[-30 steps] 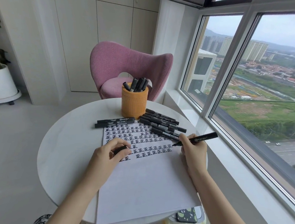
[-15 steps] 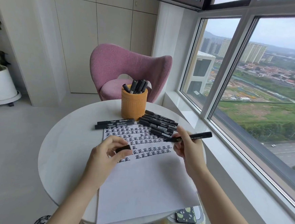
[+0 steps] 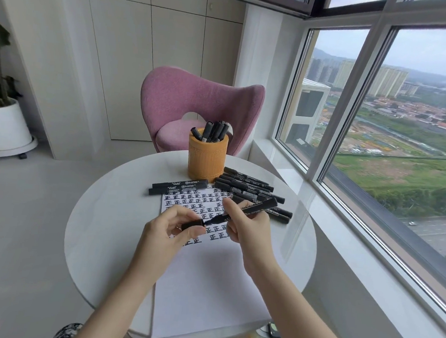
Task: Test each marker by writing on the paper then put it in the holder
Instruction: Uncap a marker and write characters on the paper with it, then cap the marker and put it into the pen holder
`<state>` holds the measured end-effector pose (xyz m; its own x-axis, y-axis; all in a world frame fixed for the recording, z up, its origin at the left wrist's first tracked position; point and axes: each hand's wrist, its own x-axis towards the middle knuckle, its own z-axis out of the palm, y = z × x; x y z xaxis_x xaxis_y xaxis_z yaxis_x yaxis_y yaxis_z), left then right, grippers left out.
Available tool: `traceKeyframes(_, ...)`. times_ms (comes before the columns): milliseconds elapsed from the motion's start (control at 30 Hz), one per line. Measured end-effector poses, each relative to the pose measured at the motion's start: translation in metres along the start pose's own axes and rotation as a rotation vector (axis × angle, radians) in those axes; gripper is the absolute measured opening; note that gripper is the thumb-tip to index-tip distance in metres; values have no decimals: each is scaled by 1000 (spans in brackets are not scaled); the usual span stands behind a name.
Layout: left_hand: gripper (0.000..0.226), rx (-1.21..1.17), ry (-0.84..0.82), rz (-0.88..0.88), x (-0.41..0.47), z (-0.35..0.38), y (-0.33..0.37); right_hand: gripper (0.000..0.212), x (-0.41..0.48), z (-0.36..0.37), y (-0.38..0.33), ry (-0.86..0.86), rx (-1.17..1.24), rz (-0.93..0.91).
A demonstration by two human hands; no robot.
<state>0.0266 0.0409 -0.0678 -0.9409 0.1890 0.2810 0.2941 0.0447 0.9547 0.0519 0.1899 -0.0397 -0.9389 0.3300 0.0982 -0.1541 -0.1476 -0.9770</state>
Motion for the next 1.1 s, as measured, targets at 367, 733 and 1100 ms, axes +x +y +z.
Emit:
traceKeyframes(367,20,-8,41,-5,-2,-1,-3,46,-2,27,15,24,-35,39)
traceKeyframes(733,20,57,92,52,-3,-1,2,47,-1,31,11,-53,12,109)
traceKeyframes(1100,13,67,169,71,0,-3,3,34,-5,9,4,-137,-234,52)
